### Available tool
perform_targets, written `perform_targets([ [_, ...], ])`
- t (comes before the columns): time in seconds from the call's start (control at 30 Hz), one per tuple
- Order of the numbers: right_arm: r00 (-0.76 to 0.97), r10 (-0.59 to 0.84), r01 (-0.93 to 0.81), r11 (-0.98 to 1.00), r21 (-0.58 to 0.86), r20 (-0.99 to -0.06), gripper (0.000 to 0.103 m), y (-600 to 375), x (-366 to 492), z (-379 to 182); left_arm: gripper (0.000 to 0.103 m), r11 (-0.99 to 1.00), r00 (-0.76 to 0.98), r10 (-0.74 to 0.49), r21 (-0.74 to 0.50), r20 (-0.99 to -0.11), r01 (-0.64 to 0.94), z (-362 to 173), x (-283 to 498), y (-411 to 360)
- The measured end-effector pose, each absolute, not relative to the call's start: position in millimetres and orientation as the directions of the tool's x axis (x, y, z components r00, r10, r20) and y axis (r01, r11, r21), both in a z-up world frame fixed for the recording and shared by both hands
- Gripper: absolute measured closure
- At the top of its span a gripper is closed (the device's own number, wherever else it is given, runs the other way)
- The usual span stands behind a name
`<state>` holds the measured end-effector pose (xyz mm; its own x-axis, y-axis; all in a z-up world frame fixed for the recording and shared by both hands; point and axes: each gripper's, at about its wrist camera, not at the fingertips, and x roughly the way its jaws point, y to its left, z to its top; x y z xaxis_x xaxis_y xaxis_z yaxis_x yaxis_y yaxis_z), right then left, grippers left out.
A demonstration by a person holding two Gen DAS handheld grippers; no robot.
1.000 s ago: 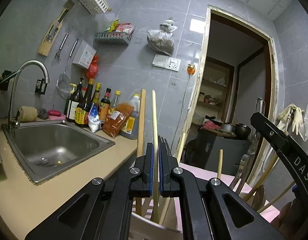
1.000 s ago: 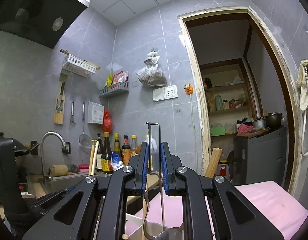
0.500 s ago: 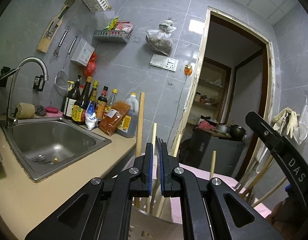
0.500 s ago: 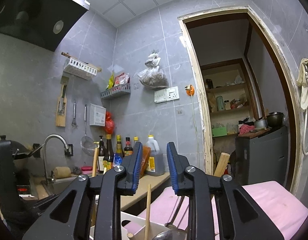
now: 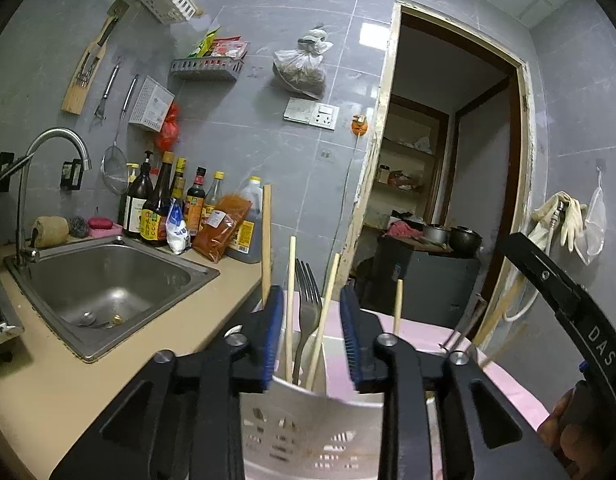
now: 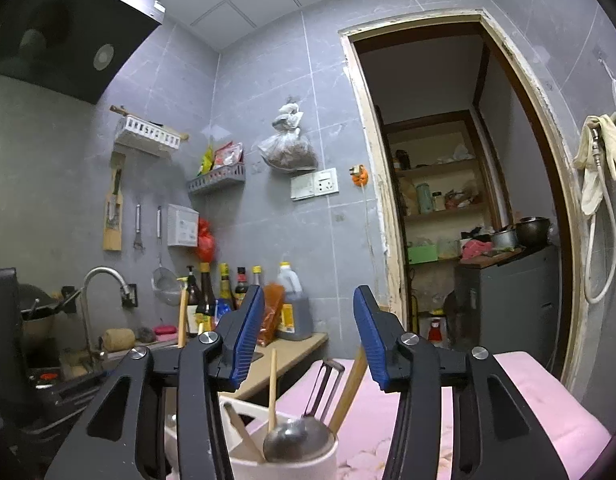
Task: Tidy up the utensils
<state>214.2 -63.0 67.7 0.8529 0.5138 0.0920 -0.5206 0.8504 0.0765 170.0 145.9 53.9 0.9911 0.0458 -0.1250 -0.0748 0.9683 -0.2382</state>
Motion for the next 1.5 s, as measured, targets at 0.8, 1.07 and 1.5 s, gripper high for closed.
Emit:
perform_targets([
  [0.8,0.862,0.506,-0.498,0.858,0.13,-0.037,0.0,-142,143,62,0.023,0.975,0.957,-0.122,-0.212,-0.263,0.066,62,109,117],
  [1.07,0.896,0.423,-0.424,0.905,0.02,-0.135,0.0,-159,104,52,0.023,0.982,0.942,-0.139,-0.166,-0.304,0.091,43,79,95],
  [1.5,0.946,0.271,-0.276,0.961,-0.007,-0.18,0.0,-186,49,32,0.023,0.992,0.95,-0.093,-0.107,-0.298,0.063,20,27,86],
])
